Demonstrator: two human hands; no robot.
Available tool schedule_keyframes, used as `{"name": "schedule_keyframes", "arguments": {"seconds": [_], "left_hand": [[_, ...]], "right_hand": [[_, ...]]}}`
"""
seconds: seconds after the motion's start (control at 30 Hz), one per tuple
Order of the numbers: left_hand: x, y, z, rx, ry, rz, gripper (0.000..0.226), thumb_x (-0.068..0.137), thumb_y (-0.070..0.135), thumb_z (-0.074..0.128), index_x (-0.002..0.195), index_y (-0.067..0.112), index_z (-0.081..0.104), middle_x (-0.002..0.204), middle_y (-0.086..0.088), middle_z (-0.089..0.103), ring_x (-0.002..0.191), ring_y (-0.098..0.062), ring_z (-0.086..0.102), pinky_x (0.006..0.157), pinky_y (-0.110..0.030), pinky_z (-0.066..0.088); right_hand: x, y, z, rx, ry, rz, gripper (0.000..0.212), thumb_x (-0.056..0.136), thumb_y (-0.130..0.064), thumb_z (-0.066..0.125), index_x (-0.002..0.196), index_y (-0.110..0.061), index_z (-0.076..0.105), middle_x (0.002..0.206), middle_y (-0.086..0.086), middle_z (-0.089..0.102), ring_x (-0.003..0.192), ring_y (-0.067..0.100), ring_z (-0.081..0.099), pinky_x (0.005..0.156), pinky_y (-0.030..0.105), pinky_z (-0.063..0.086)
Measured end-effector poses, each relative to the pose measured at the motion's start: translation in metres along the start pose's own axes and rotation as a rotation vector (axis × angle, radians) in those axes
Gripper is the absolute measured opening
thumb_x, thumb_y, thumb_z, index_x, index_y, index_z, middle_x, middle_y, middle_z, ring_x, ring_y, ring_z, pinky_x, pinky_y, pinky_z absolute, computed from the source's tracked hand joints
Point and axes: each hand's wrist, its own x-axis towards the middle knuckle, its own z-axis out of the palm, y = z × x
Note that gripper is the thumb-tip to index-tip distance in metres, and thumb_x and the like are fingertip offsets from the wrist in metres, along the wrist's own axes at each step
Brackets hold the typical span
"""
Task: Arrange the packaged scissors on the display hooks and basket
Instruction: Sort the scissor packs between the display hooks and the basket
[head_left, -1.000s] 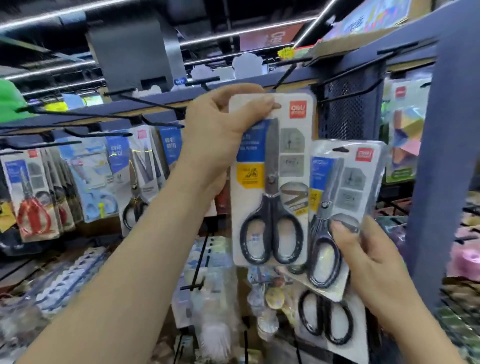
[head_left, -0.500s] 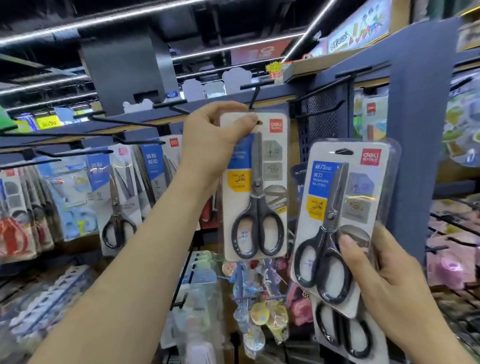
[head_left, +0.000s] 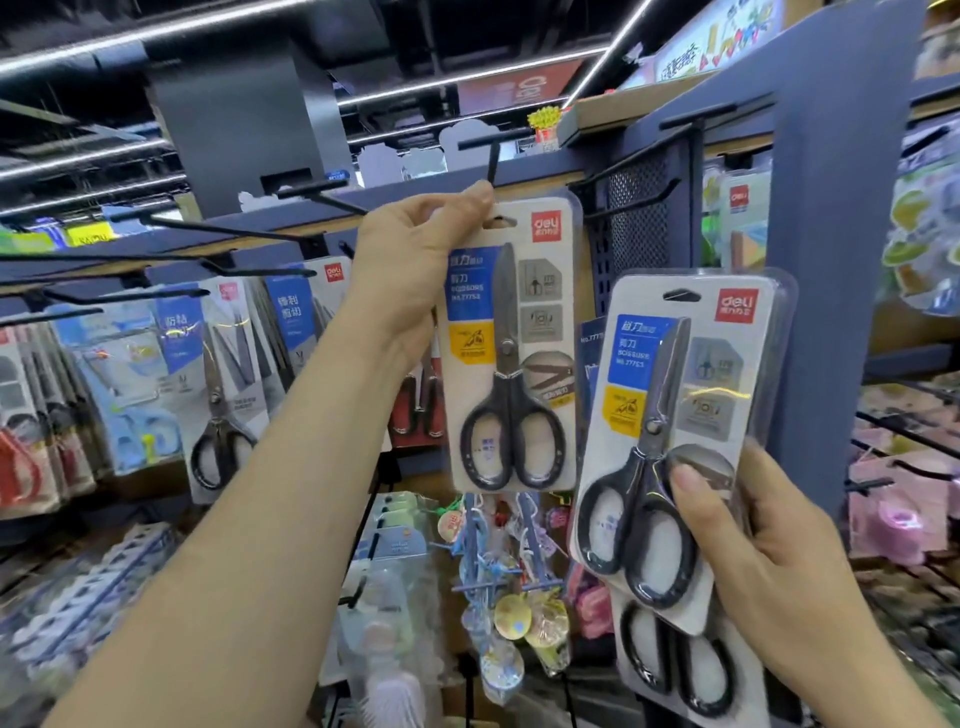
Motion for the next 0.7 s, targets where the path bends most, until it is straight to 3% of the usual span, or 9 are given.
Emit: {"name": "schedule_keyframes", "arguments": {"seconds": [0.23, 0.4, 0.57, 0.7], "left_hand": [[0.0017, 0.0049, -0.0015, 0.127, 0.023, 0.15, 0.023, 0.093, 0.025, 0.064, 0.109, 0.008, 0.064, 0.099, -0.005, 0.075, 0.088, -0.017, 0.074, 0.069, -0.029, 0.059], [-0.0007, 0.0059, -0.0037, 0.14, 0.037, 0.201, 0.012, 0.09, 0.015, 0.067, 0.101, 0.016, 0.063, 0.109, -0.009, 0.07, 0.089, -0.018, 0.074, 0.067, -0.028, 0.059], [-0.0049, 0.0023, -0.0034, 0.172, 0.031, 0.22, 0.008, 0.089, 0.014, 0.068, 0.097, 0.015, 0.067, 0.099, -0.004, 0.072, 0.085, -0.016, 0.074, 0.065, -0.024, 0.057], [0.0041, 0.001, -0.0005, 0.262, 0.048, 0.267, 0.005, 0.089, 0.017, 0.07, 0.093, 0.02, 0.068, 0.098, -0.002, 0.073, 0.087, -0.014, 0.073, 0.073, -0.031, 0.06]], "right_hand": [[0.0034, 0.0005, 0.0006, 0.004, 0.016, 0.007, 0.022, 0.084, -0.041, 0.052, 0.105, -0.042, 0.06, 0.099, -0.039, 0.066, 0.092, -0.022, 0.058, 0.072, -0.004, 0.039], [0.0038, -0.0033, -0.0002, 0.021, 0.017, 0.004, 0.025, 0.085, -0.039, 0.052, 0.108, -0.045, 0.059, 0.099, -0.042, 0.065, 0.095, -0.023, 0.058, 0.072, -0.005, 0.039], [0.0041, -0.0027, 0.0, 0.015, 0.002, 0.003, 0.026, 0.085, -0.037, 0.053, 0.109, -0.047, 0.06, 0.098, -0.042, 0.066, 0.094, -0.023, 0.058, 0.072, -0.005, 0.039], [0.0029, -0.0011, 0.0041, 0.024, -0.003, 0.003, 0.023, 0.085, -0.037, 0.055, 0.102, -0.049, 0.064, 0.095, -0.039, 0.068, 0.092, -0.022, 0.059, 0.072, -0.004, 0.039]]}}
